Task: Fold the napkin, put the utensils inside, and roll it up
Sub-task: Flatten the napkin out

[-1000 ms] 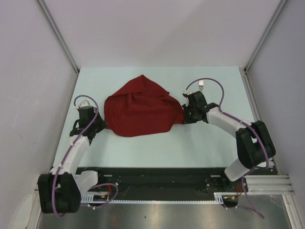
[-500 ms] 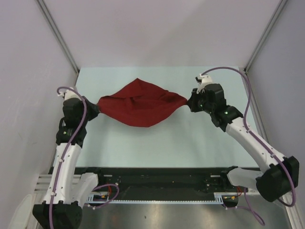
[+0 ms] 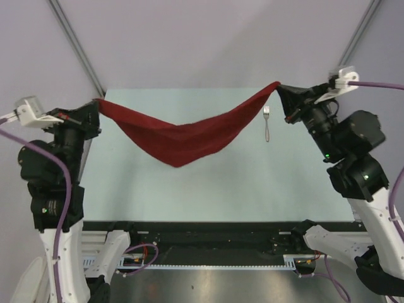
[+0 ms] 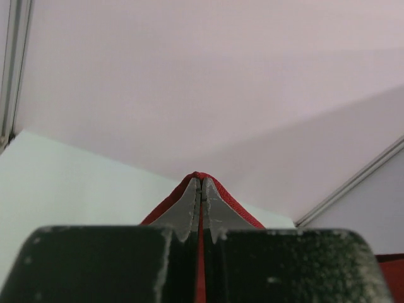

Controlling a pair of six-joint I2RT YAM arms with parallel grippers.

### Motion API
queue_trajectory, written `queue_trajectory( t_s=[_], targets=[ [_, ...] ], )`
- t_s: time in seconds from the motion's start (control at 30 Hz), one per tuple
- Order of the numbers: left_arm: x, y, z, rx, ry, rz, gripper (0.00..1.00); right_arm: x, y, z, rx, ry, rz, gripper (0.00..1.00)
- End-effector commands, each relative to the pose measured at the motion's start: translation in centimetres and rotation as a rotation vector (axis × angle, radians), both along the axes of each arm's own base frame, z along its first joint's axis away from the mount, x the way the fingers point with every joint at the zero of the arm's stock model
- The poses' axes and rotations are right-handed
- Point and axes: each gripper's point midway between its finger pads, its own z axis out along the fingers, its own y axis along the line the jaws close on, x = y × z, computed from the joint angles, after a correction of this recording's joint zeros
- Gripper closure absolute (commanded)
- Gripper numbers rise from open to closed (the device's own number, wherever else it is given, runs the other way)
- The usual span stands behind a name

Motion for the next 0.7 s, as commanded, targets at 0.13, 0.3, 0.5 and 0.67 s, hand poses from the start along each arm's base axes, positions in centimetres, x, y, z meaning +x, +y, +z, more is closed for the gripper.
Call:
queue_trajectory(
  t_s=[0.13, 0.3, 0.5, 0.67],
  targets=[
    [0.6, -0.2, 2.8, 0.014, -0.051, -0.016, 1.00, 2.5, -0.3, 2.8, -0.040, -0.042, -0.087, 1.00],
    [4.0, -0.1, 0.9, 0.001, 0.004, -0.015, 1.00, 7.0, 0.2, 0.8, -0.084, 0.025, -0.140, 1.00],
    [4.8, 0.0, 0.6, -0.006, 0.003, -0.015, 1.00, 7.3, -0.8, 1.5, -0.102, -0.002, -0.174, 1.00],
    [2.9, 0.2, 1.8, -0.009, -0.039, 0.000, 1.00, 4.9, -1.3, 3.0, -0.112, -0.056, -0.151, 1.00]
  ],
)
